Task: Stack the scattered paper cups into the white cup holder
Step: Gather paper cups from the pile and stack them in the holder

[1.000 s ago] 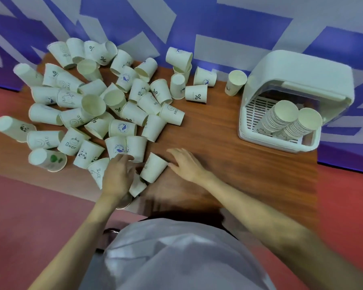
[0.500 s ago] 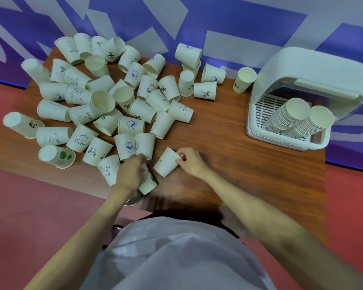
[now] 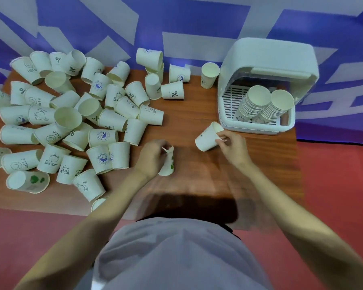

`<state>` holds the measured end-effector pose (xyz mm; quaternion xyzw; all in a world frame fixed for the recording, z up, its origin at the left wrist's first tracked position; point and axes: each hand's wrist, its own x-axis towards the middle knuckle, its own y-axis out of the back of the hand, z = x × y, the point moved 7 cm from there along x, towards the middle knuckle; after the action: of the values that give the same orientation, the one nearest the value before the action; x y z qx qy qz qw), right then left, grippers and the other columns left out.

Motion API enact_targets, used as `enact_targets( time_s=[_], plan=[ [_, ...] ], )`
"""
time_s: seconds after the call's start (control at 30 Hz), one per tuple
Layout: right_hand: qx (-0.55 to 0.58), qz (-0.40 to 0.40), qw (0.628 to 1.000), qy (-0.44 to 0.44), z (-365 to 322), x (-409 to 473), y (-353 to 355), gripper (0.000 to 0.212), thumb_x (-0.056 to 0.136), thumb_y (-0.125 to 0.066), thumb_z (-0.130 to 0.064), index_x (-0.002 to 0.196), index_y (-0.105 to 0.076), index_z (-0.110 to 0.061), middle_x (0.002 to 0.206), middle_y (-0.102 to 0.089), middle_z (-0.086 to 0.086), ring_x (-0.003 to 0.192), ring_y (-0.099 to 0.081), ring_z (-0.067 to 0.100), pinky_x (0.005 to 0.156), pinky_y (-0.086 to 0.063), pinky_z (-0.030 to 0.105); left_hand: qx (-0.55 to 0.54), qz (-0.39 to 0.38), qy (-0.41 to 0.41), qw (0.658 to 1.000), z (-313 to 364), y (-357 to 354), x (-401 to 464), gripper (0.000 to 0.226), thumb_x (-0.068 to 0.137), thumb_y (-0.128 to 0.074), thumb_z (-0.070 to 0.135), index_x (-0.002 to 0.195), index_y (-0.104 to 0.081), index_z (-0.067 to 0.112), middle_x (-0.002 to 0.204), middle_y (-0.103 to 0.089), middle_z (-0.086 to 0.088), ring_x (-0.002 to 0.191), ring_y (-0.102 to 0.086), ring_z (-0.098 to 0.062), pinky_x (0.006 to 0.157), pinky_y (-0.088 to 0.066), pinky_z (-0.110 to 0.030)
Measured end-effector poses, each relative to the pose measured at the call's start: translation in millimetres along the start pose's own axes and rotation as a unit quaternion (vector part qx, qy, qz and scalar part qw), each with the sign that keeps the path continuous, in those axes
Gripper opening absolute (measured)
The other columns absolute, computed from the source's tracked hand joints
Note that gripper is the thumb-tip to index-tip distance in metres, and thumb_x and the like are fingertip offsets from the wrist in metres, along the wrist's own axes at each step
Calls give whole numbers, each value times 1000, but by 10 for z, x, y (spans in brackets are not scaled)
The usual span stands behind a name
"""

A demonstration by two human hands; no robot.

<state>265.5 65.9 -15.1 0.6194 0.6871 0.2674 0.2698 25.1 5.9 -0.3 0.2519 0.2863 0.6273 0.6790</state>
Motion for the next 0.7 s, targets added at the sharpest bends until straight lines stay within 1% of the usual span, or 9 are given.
enact_targets(
  time_s=[0.13, 0.2, 0.23, 0.27, 0.33, 0.4, 0.53, 0.63, 0.7],
  plan=[
    [-7, 73, 997, 5, 155, -37, 542, 12, 82, -67, -5, 94, -70, -6, 89, -72, 7, 82, -66, 20, 77, -53, 34, -22, -7, -82, 996, 530, -186, 277, 28, 75, -57, -12, 96, -67, 3, 95, -66, -11, 87, -63, -23, 79, -52, -34],
    [3, 98, 995, 14, 159, -59, 806, 13, 84, -65, -3, 97, -70, -4, 91, -71, 7, 82, -66, 18, 76, -53, 23, -27, -1, -139, 990, 859, -241, 416, 27, 75, -60, -11, 96, -67, 4, 94, -65, -9, 88, -62, -19, 80, -51, -28],
    [0, 109, 994, 20, 140, -70, 927, 14, 85, -64, -3, 98, -69, -4, 93, -71, 8, 82, -65, 17, 74, -50, 15, -31, 4, -158, 987, 1009, -238, 479, 26, 76, -61, -9, 96, -67, 5, 94, -65, -7, 88, -61, -16, 81, -49, -22],
    [-6, 128, 991, 23, 144, -83, 1089, 15, 86, -64, -3, 99, -70, -4, 94, -71, 8, 83, -64, 17, 72, -47, 12, -35, 9, -179, 983, 1189, -255, 561, 24, 77, -62, -8, 96, -67, 6, 95, -65, -5, 88, -59, -11, 81, -46, -14],
    [-12, 176, 984, 24, 169, -99, 1443, 14, 86, -64, -6, 98, -71, -5, 94, -72, 6, 83, -62, 16, 75, -46, 21, -52, 29, -226, 972, 1575, -255, 706, 20, 78, -62, -7, 91, -68, 6, 94, -65, -3, 88, -54, -4, 79, -39, -7],
    [-13, 220, 975, 26, 202, -80, 1761, 15, 86, -64, -9, 98, -71, -8, 92, -72, 6, 81, -61, 18, 77, -47, 31, -75, 63, -272, 957, 1925, -224, 835, 19, 77, -60, -9, 86, -68, 5, 91, -64, -4, 87, -56, -8, 78, -43, -15],
    [-14, 309, 951, 32, 293, 43, 2223, 19, 86, -63, -10, 103, -72, -7, 97, -72, 8, 87, -61, 23, 81, -45, 32, -82, 117, -336, 931, 2449, -236, 1102, 17, 76, -57, -9, 84, -68, 1, 91, -63, -8, 85, -59, -15, 73, -48, -24],
    [-69, 321, 942, 69, 353, 205, 2290, 18, 86, -62, -10, 100, -73, -8, 93, -73, 11, 82, -61, 30, 79, -46, 42, -38, 100, -369, 923, 2617, -404, 1313, 12, 80, -55, 0, 83, -67, -2, 90, -63, -11, 83, -59, -20, 71, -49, -28],
    [-105, 306, 942, 91, 424, 321, 2205, 16, 86, -64, -9, 97, -74, -9, 88, -72, 11, 79, -61, 33, 80, -46, 45, 11, 77, -382, 921, 2612, -578, 1429, 8, 82, -57, -1, 84, -66, -2, 91, -63, -12, 80, -60, -25, 68, -50, -35]
  ],
)
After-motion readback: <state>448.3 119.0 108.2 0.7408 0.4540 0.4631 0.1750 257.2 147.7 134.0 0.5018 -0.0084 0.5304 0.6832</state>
